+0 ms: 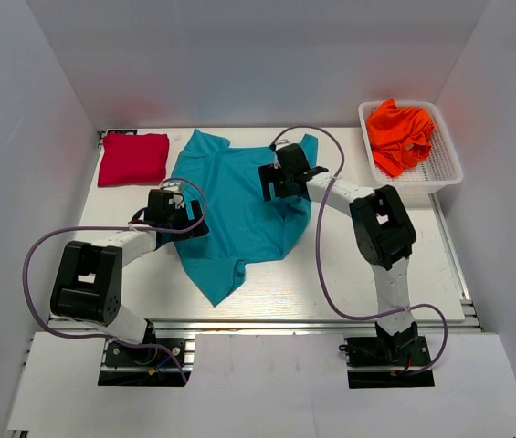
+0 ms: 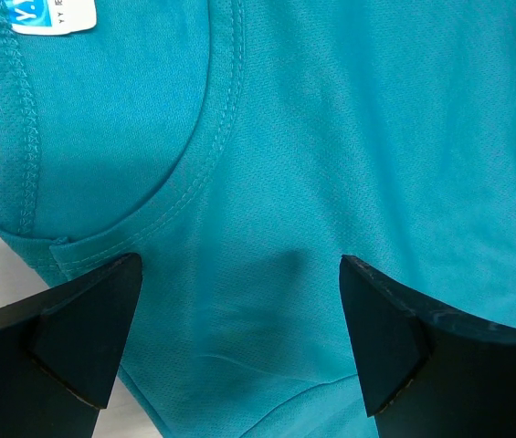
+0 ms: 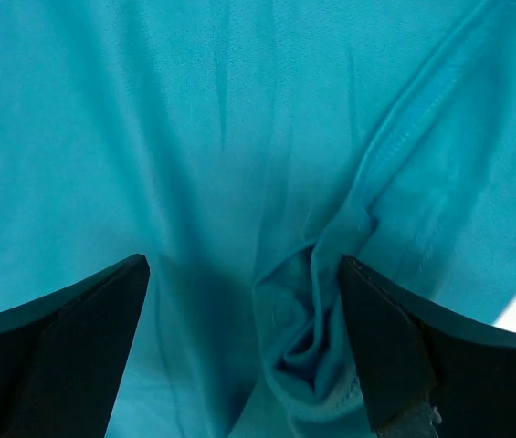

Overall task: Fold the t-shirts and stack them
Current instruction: Flatten out the tshirt

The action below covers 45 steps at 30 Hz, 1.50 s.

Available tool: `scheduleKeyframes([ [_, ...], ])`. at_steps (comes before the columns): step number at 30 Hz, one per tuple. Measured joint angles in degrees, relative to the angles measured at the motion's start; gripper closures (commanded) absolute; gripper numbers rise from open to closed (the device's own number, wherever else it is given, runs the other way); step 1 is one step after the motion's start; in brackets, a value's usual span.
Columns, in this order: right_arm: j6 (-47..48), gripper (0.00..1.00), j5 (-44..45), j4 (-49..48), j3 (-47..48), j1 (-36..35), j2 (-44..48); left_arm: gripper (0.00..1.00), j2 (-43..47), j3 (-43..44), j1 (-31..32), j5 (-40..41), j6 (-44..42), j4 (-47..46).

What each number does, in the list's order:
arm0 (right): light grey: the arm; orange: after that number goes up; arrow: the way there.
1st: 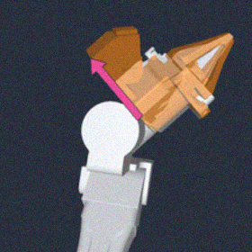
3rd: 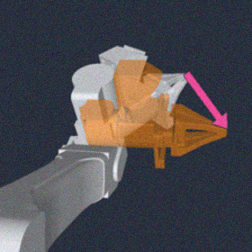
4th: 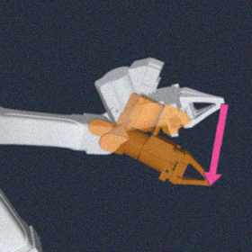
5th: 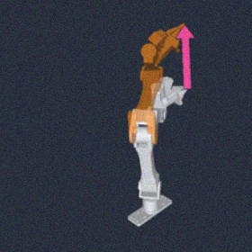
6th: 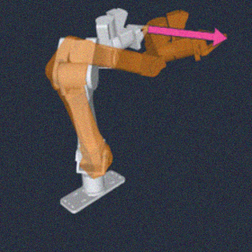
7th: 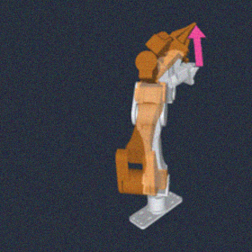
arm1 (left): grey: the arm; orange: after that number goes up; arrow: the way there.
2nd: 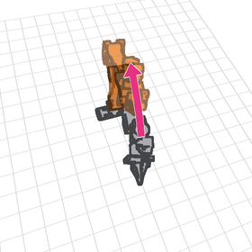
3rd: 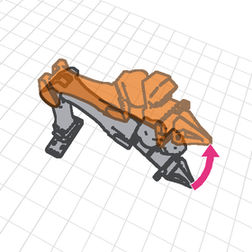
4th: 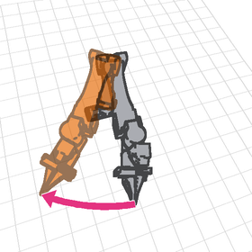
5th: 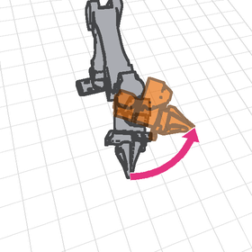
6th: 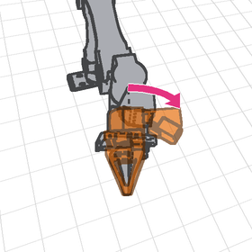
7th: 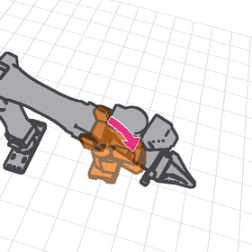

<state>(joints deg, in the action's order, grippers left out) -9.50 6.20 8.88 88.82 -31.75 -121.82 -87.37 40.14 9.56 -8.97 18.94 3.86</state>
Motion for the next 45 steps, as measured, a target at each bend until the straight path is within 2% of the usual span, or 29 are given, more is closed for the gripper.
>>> scheduleKeyframes([
  [5, -1.27, 0.10, -1.18, -2.10, -5.25, 1.51, 6.43, 0.00, 0.00, 0.00, 0.00, -0.04, 0.00, 0.02],
  [11, -8.31, 0.10, -3.61, -4.50, -8.11, 6.14, 13.11, 0.00, -0.20, 0.35, 0.00, -0.04, 0.02, 0.48],
  [17, -12.37, 0.10, -12.31, -4.61, -7.93, 11.02, 10.71, 0.00, -0.72, 1.25, 0.00, -0.02, 0.04, 1.64],
  [20, -10.60, 0.10, -16.48, -3.74, -7.89, 10.40, 8.52, 0.00, -0.96, 1.64, 0.00, -0.04, 0.07, 2.08],
  [24, -6.64, 0.10, -15.23, -1.53, -7.96, 7.04, 8.22, 0.00, -1.01, 1.73, 0.00, -0.02, 0.07, 2.16],
  [27, -5.57, 0.21, -11.52, -0.98, -8.09, 4.76, 8.79, 0.00, -1.07, 1.73, 0.00, -0.02, 0.07, 2.14],
  [28, -5.42, 0.35, -9.81, -0.59, -8.09, 4.28, 8.87, 0.00, -1.14, 1.81, 0.00, -0.02, 0.07, 2.16],
  [29, -5.18, 0.46, -8.52, -0.17, -8.09, 4.09, 8.96, 0.00, -1.18, 1.88, 0.00, -0.02, 0.09, 2.19],
  [31, -6.25, 0.60, -6.12, 1.11, -8.09, 4.15, 8.96, 0.00, -1.27, 1.95, 0.00, -0.04, 0.24, 2.14],
  [32, -6.69, 0.70, -5.27, 1.81, -8.09, 4.33, 8.94, 0.00, -1.27, 1.95, 0.00, -0.02, 0.31, 2.14],
  [34, -7.54, 0.81, -3.69, 3.08, -7.96, 4.63, 8.94, 0.00, -1.27, 1.95, 0.00, -0.02, 0.46, 2.14],
  [35, -7.87, 0.96, -3.08, 3.56, -7.93, 4.76, 8.94, 0.00, -1.27, 1.95, 0.00, -0.02, 0.48, 2.14],
  [36, -8.17, 1.00, -2.56, 3.98, -7.91, 4.92, 8.96, 0.00, -1.27, 1.95, 0.00, -0.02, 0.50, 2.14],
  [42, -9.92, 1.00, 0.09, 5.09, -7.96, 5.09, 9.29, 0.00, -1.25, 1.95, 0.00, -0.02, 0.61, 2.14],
  [45, -10.10, 1.00, 4.37, 8.02, -7.85, 5.11, 10.58, 0.00, -1.18, 1.95, 0.00, -0.02, 0.63, 2.14],
])
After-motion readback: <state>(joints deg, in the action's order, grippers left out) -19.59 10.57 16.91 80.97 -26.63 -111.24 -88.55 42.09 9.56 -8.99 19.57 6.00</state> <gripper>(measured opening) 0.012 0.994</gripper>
